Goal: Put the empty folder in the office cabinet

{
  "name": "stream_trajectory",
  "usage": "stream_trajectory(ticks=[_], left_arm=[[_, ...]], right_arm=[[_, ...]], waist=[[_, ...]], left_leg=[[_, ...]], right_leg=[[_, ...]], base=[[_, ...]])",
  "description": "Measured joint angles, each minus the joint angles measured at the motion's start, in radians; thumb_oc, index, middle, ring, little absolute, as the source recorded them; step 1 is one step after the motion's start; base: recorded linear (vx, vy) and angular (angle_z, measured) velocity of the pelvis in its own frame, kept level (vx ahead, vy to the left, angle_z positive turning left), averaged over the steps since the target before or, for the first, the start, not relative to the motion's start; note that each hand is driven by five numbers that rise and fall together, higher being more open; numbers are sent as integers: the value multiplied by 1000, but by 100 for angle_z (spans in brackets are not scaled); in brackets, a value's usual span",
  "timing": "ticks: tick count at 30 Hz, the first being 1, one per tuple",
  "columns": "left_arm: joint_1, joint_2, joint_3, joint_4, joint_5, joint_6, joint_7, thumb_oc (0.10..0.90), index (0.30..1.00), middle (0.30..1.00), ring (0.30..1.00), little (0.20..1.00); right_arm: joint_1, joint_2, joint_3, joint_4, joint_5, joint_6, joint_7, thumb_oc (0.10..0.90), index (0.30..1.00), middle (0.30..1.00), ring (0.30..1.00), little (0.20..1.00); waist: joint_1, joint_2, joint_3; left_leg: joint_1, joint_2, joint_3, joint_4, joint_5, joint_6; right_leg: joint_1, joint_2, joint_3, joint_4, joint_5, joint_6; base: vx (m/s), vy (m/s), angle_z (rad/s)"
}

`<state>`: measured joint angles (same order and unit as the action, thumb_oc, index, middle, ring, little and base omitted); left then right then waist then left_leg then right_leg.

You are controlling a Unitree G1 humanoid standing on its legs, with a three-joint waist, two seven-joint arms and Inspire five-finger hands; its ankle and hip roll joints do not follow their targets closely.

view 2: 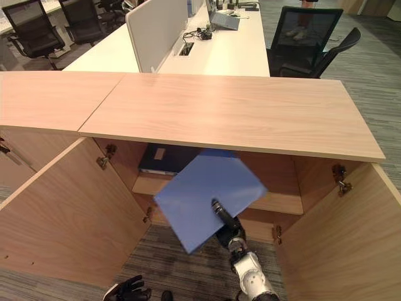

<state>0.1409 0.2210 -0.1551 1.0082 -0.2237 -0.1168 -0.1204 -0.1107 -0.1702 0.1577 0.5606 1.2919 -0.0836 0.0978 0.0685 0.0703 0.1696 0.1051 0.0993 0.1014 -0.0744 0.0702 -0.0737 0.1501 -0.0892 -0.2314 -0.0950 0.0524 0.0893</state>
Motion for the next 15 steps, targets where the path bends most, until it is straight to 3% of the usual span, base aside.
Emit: stream_trajectory(ticks=[9,12,15], left_arm=[[2,0,-30,-6,-7,-16,3,800,900,900,900,900],[0,1,-77,-34,-8,-22,4,800,900,900,900,900],[-2,2,-100,-49,-14,-25,3,800,900,900,900,900]], right_arm=[[-172,-2,-254,124,138,-189,-88,400,300,300,300,300],[-325,-63,-371,250,199,-255,-120,400,300,300,300,300],[-422,-119,-418,337,243,-301,-144,400,300,300,300,300]], waist=[[16,67,-2],[19,106,0],[26,135,7]], left_leg=[[-37,-9,-17,0,11,5],[-89,-17,-29,1,27,10],[-124,-21,-34,1,39,10]], right_leg=[[-24,-7,-19,0,6,-2],[-71,-15,-29,0,13,9],[-103,-19,-32,0,22,10]], base=[[-21,29,6],[-62,45,10],[-43,58,3]])
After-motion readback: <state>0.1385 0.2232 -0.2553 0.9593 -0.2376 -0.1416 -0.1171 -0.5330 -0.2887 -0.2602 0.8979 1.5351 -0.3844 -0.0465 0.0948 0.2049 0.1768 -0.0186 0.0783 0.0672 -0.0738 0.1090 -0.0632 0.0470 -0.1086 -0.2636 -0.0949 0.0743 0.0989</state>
